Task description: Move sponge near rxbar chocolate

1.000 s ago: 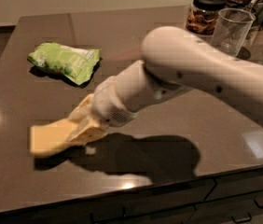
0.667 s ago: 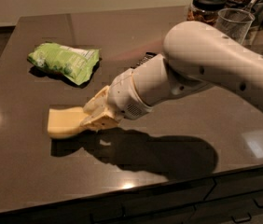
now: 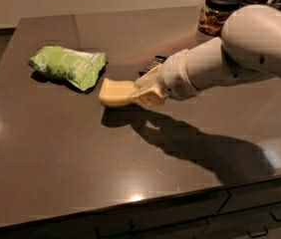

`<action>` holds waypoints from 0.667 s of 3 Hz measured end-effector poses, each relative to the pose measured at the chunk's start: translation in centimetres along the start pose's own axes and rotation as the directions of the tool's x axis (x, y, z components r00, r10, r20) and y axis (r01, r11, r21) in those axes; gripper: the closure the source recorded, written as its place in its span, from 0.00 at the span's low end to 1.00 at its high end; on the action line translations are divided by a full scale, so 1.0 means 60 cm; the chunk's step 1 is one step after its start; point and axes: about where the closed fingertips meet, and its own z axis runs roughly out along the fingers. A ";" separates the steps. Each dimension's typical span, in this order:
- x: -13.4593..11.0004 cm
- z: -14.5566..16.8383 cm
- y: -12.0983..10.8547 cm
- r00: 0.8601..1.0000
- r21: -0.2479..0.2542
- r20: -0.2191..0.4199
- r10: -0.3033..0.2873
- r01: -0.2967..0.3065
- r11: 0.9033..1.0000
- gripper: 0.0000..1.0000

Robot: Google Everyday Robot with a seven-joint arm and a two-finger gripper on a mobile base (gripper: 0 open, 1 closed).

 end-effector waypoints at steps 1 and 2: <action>0.027 -0.031 -0.080 0.999 0.107 -0.030 0.035 -0.031 0.994 1.00; 0.069 -0.058 -0.170 0.995 0.184 -0.082 0.053 -0.037 0.982 0.98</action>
Offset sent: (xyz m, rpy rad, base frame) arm 0.1156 -0.1252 -0.0030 -0.1359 -0.0639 -0.2370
